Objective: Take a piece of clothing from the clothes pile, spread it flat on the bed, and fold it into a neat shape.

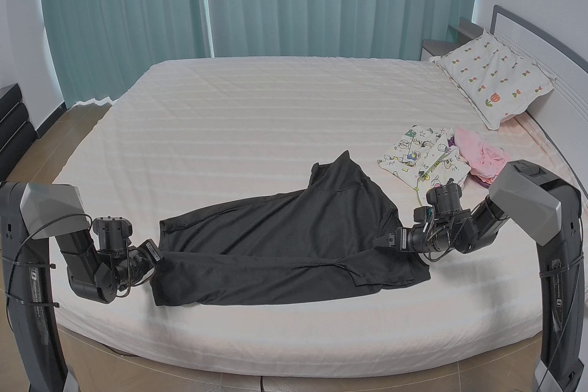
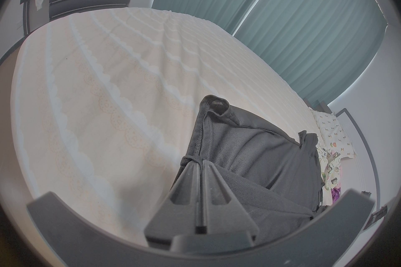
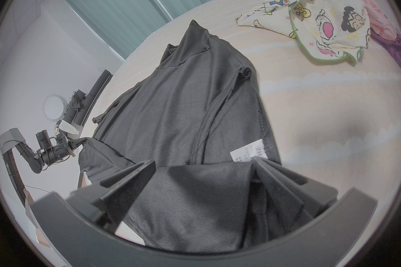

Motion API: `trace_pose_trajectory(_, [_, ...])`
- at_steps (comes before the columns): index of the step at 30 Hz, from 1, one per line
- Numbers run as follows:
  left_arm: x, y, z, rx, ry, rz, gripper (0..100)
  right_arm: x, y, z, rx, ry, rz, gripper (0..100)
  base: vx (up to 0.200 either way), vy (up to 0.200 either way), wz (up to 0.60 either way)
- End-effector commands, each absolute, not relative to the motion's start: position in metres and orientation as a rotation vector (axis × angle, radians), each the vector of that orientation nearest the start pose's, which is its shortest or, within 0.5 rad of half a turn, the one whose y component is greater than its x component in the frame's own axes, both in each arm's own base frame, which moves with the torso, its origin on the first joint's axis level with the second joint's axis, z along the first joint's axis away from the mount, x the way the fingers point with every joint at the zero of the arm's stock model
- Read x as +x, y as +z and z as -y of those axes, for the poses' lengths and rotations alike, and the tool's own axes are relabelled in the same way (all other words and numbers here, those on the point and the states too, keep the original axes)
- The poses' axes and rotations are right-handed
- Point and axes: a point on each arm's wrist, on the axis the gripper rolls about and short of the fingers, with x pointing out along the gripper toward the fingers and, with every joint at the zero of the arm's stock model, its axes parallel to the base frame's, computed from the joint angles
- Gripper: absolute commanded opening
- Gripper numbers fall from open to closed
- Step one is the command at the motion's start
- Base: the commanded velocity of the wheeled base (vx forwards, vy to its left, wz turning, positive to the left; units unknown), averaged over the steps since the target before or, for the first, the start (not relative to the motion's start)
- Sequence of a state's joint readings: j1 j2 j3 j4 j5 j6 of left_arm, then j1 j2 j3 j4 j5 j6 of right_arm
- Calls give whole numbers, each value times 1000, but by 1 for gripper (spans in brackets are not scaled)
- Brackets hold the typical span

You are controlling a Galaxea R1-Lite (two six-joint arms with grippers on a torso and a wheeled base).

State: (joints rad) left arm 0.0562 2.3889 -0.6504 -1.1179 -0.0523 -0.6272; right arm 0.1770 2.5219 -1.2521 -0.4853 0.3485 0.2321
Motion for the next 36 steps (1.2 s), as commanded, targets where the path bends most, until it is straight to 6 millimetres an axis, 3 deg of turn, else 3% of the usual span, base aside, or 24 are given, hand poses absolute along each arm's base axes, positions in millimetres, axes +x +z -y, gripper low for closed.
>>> trace_pose_trajectory(1, [347, -39, -19, -641, 199, -598, 0, 431, -42, -84, 282, 403, -846, 0, 0, 0, 0])
trace_pose_trajectory(9, [347, -39, -19, -639, 198, -598, 0, 434, -37, -81, 290, 384, -820, 0, 0, 0, 0])
trace_pose_trajectory(15, [348, -41, -19, -634, 201, -600, 0, 446, -22, -74, 364, 349, -759, 0, 0, 0, 0])
trace_pose_trajectory(23, [349, -41, -19, -634, 200, -599, 0, 436, -19, -72, 371, 345, -779, 0, 0, 0, 0])
trace_pose_trajectory(24, [348, -42, -19, -634, 201, -600, 0, 437, -21, -72, 372, 344, -778, 100, 0, 0, 0])
trace_pose_trajectory(31, [349, -42, -20, -635, 204, -599, 0, 440, -24, -73, 369, 343, -777, 100, 0, 0, 0])
trace_pose_trajectory(36, [349, -41, -20, -635, 203, -598, 0, 440, -36, -73, 364, 341, -800, 100, 0, 0, 0])
